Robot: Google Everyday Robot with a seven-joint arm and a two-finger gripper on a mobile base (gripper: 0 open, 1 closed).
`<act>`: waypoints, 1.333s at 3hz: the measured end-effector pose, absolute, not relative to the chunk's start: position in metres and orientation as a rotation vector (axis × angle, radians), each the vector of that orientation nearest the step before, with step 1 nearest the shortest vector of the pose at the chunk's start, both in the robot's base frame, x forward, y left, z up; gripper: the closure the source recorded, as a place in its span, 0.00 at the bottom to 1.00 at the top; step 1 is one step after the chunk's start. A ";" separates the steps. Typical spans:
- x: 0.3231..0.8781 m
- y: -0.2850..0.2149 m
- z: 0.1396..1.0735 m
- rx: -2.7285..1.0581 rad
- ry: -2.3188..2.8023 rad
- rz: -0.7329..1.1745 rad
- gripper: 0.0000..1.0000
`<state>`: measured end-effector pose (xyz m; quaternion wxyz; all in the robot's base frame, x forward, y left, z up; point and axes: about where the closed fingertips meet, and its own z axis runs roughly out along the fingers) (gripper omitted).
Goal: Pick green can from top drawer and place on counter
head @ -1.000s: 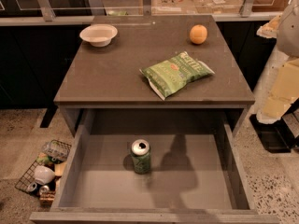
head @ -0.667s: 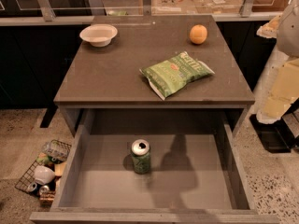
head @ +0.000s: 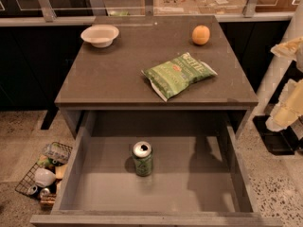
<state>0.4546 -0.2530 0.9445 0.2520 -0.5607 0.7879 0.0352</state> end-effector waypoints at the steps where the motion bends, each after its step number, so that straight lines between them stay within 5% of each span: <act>1: 0.452 -0.282 0.913 -1.425 2.043 0.224 0.00; 4: 0.438 -0.247 0.861 -1.400 1.564 0.535 0.00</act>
Offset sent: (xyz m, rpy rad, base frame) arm -0.0235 -0.0329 -0.0637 0.6248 -0.2465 0.2008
